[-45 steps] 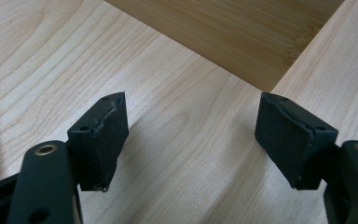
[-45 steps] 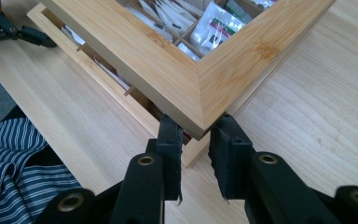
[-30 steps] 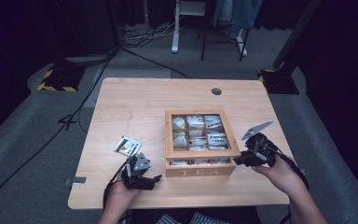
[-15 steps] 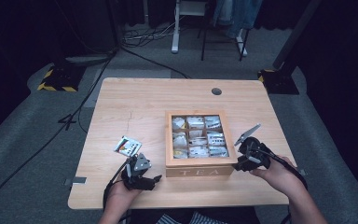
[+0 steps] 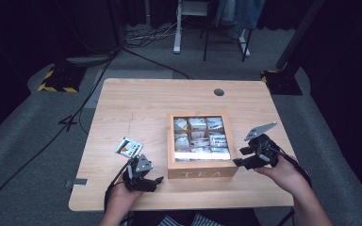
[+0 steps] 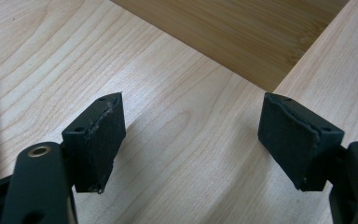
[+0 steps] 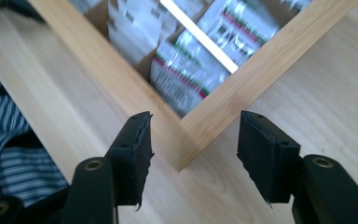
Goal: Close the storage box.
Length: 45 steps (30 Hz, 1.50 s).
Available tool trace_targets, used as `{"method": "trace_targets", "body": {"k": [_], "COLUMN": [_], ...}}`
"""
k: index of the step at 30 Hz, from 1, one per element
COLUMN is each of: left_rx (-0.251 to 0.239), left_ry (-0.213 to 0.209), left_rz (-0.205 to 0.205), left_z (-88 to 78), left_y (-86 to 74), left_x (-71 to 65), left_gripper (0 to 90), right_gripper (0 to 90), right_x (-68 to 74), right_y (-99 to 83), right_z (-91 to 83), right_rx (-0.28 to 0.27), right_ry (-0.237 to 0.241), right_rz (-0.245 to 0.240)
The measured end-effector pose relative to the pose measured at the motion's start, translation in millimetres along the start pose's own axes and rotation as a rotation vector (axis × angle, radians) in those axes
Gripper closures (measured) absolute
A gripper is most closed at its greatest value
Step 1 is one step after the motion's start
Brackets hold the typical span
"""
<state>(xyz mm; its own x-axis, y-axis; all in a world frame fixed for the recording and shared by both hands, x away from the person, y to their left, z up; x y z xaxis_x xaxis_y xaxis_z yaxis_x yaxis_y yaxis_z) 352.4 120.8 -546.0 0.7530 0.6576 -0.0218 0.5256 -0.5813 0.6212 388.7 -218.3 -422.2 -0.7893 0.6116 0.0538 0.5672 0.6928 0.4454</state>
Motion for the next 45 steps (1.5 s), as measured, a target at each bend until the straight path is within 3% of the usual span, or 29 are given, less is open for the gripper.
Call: {"method": "trace_targets", "body": {"k": [4,11,20,24,31,40,45], "left_rx": [-0.002,-0.002,-0.002,0.000,-0.001,-0.002,-0.002], "left_ry": [-0.002,0.000,0.007,0.010,0.015,0.021,0.021], "left_rz": [-0.004,-0.007,-0.013,-0.014,-0.027,-0.028,-0.028], "left_z": [-0.2,0.0,0.9,1.1,1.9,2.0,2.0], "left_y": [-0.4,-0.1,1.3,1.6,2.5,2.9,2.9], "left_x": [0.3,1.4,4.0,4.8,6.2,7.0,7.1], "left_gripper": [23.8,23.8,23.9,23.9,23.9,23.8,23.8], "right_gripper": [41.7,39.7,42.9,42.8,43.1,44.7,44.6], "right_x": [-16.8,-49.8,-89.5,-101.4,-115.0,-130.4,-134.1], "right_y": [1.2,-6.8,-29.9,-37.1,-48.4,-61.2,-64.1], "right_z": [-5.1,-3.4,13.7,22.9,42.4,63.7,72.2], "right_rx": [-0.102,-0.192,-0.211,-0.225,-0.251,-0.218,-0.206], "right_ry": [-0.028,-0.087,-0.142,-0.160,-0.187,-0.205,-0.237], "right_rz": [0.052,0.117,0.213,0.229,0.240,0.285,0.274]}}
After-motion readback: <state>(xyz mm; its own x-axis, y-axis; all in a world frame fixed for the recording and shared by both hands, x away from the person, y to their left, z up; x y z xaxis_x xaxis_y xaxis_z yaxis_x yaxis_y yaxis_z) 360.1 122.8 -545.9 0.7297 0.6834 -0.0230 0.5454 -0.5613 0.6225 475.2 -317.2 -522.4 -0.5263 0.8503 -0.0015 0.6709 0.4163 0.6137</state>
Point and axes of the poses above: each handheld gripper's, and its own axes: z roughly forward along the jaws, y roughly out of its top, x roughly to its left, the point moved 6 cm from there along z, roughly forward along the jaws, and after that the axes turned 6 degrees about x, right-handed, at the moved point
